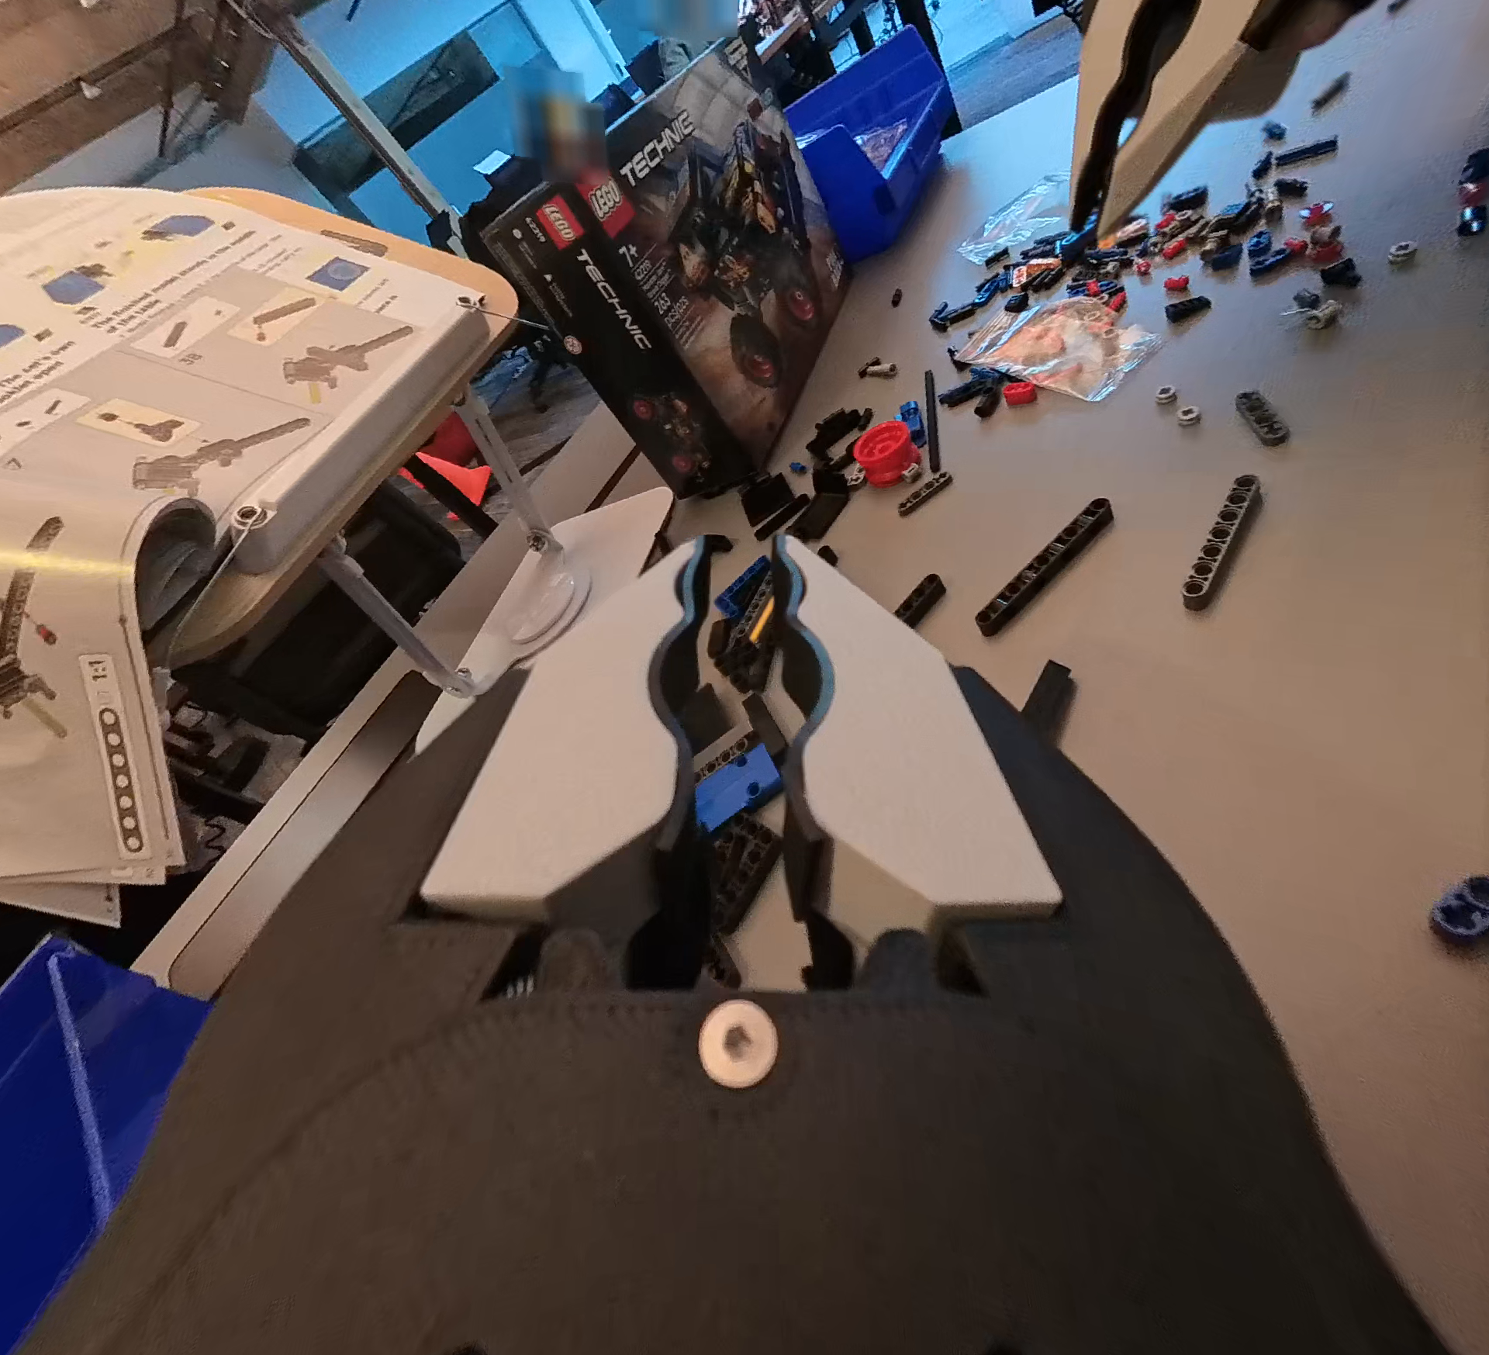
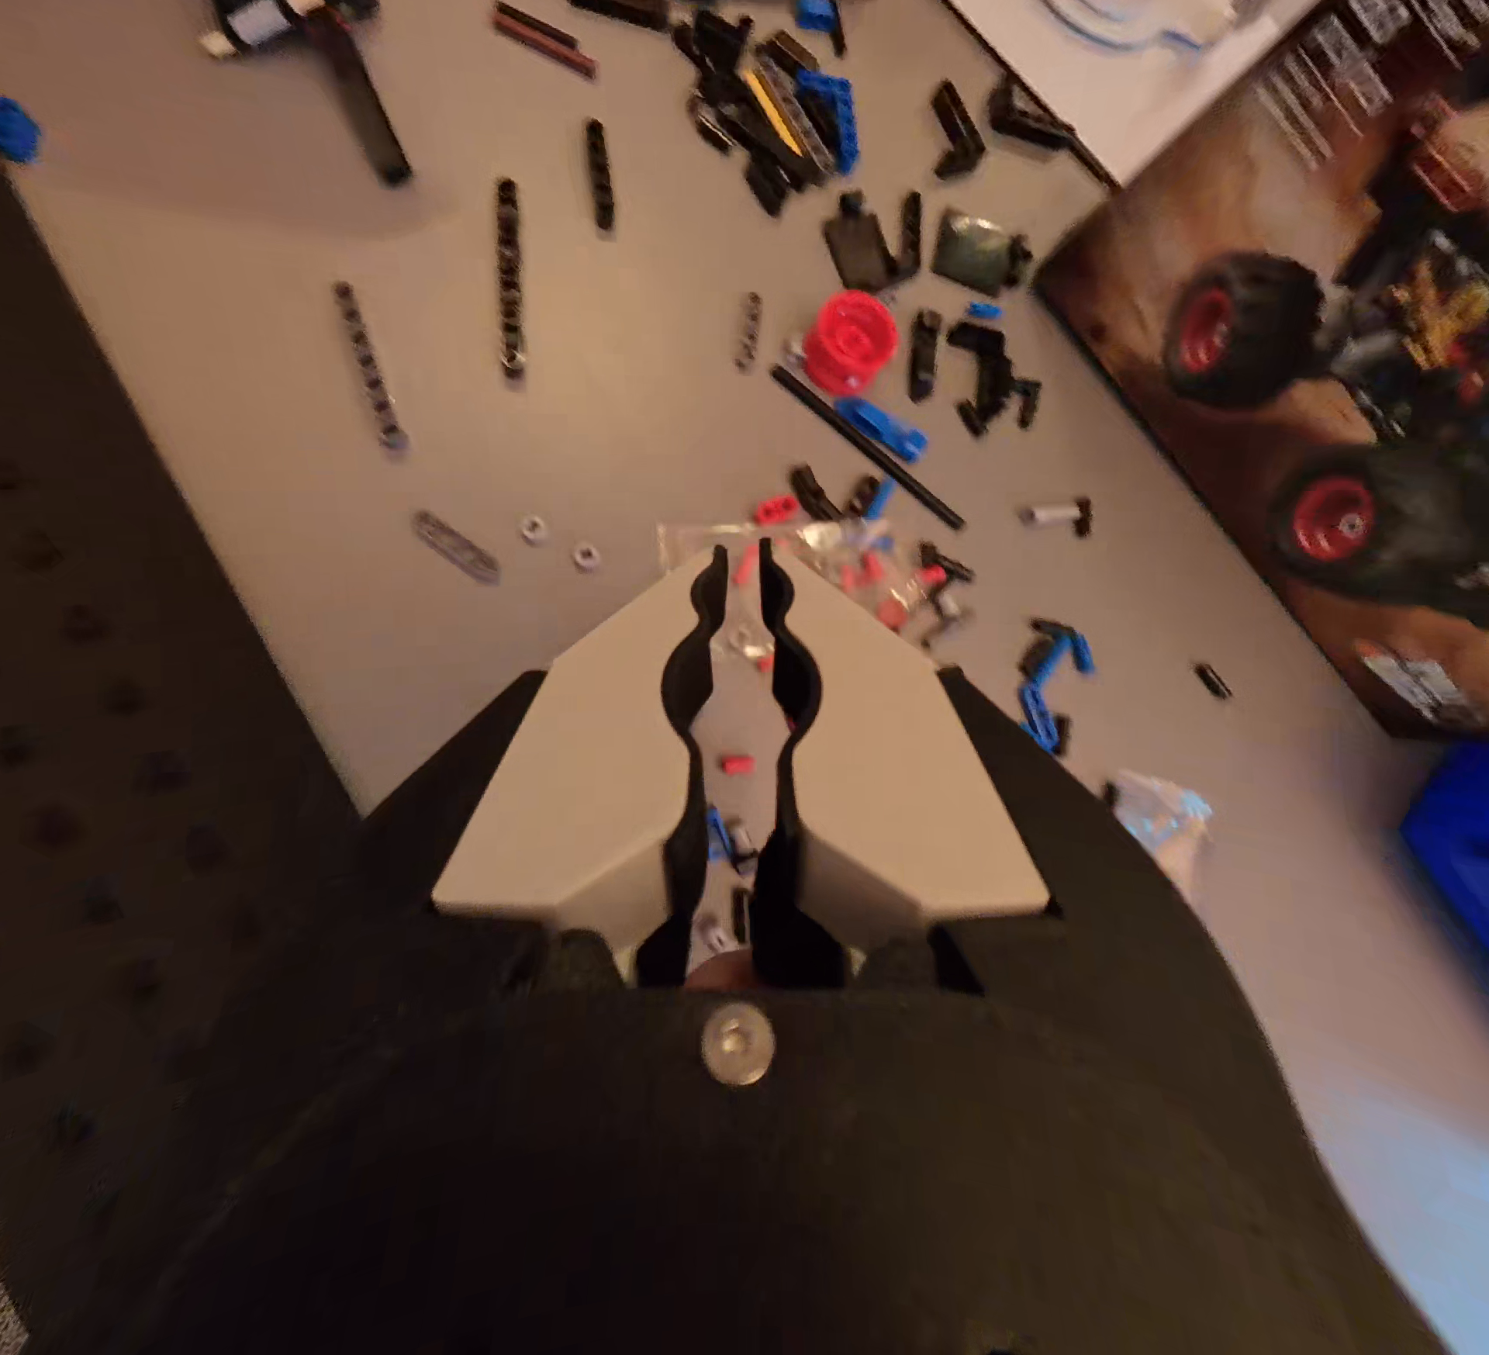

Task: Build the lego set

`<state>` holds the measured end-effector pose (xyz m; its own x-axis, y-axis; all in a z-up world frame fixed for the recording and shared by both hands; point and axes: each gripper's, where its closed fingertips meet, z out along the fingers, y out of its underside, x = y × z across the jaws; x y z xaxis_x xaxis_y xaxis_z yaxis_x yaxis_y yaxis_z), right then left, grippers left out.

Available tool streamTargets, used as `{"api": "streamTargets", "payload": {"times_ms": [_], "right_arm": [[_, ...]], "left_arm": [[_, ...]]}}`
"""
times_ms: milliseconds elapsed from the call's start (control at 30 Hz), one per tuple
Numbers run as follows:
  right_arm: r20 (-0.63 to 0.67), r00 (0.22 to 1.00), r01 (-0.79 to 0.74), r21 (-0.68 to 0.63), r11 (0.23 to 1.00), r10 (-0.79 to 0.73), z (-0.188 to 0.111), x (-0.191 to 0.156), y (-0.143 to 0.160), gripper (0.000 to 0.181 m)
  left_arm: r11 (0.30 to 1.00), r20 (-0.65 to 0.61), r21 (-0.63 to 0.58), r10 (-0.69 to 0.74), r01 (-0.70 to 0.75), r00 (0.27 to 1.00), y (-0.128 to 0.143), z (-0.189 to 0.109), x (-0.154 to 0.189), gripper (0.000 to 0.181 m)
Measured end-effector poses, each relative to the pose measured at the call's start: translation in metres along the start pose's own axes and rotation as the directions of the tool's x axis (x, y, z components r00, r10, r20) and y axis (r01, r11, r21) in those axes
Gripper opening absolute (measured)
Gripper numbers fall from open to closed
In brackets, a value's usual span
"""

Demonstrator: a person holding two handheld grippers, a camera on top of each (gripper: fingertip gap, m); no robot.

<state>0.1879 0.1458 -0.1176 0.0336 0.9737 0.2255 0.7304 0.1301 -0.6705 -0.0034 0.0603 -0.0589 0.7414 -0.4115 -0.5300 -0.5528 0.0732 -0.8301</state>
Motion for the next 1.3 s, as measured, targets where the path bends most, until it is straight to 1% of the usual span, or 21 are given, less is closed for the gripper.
{"api": "streamTargets", "payload": {"times_ms": [100,200,267,333,500,667,767,833,933,1100,1167,1300], "right_arm": [[-0.04,0.999,0.005,-0.043,0.999,-0.007,-0.005,0.012,0.014,0.007],[-0.037,0.999,0.019,-0.108,0.994,-0.023,-0.002,0.013,0.029,0.011],[-0.046,0.999,0.012,-0.164,0.986,-0.02,-0.001,0.017,0.045,0.014],[-0.033,0.999,-0.003,-0.176,0.984,-0.003,0.0,0.018,0.058,0.014],[0.007,1.0,-0.017,-0.218,0.976,0.019,0.004,0.011,0.077,0.011],[0.029,0.998,-0.049,-0.234,0.971,0.058,0.005,0.0,0.082,0.013],[-0.011,0.999,-0.05,-0.259,0.964,0.049,0.004,0.003,0.087,0.016],[-0.019,0.998,-0.068,-0.246,0.967,0.065,0.003,0.003,0.085,0.016],[-0.021,0.991,-0.13,-0.246,0.961,0.129,0.003,0.001,0.086,0.015],[-0.026,0.954,-0.296,-0.203,0.933,0.297,0.002,-0.006,0.084,0.012],[-0.041,0.943,-0.33,-0.207,0.921,0.329,0.005,-0.006,0.087,0.012],[-0.055,0.927,-0.374,-0.176,0.911,0.37,0.009,-0.003,0.084,0.012]], "left_arm": [[1.0,-0.017,-0.011,0.005,-0.005,1.0,0.001,0.003,0.005,0.013],[1.0,-0.032,-0.025,0.018,-0.019,0.999,0.004,0.006,0.01,0.012],[0.999,-0.035,-0.03,0.021,-0.022,0.999,0.005,0.006,0.011,0.012],[0.999,-0.035,-0.029,0.016,-0.017,0.999,0.005,0.006,0.01,0.012],[0.999,-0.046,-0.034,0.02,-0.022,0.999,0.006,0.008,0.013,0.012],[0.999,-0.044,-0.034,0.02,-0.021,0.999,0.006,0.008,0.012,0.012],[0.999,-0.048,-0.034,0.022,-0.023,0.999,0.006,0.009,0.013,0.011],[0.999,-0.052,-0.037,0.025,-0.027,0.998,0.006,0.01,0.014,0.012],[0.999,-0.052,-0.033,0.028,-0.03,0.998,0.005,0.009,0.015,0.012],[0.999,-0.048,-0.026,0.027,-0.028,0.998,0.003,0.008,0.014,0.012],[0.999,-0.052,-0.022,0.028,-0.029,0.998,0.002,0.008,0.014,0.012],[0.999,-0.06,-0.021,0.033,-0.034,0.998,0.002,0.008,0.016,0.012]]}}
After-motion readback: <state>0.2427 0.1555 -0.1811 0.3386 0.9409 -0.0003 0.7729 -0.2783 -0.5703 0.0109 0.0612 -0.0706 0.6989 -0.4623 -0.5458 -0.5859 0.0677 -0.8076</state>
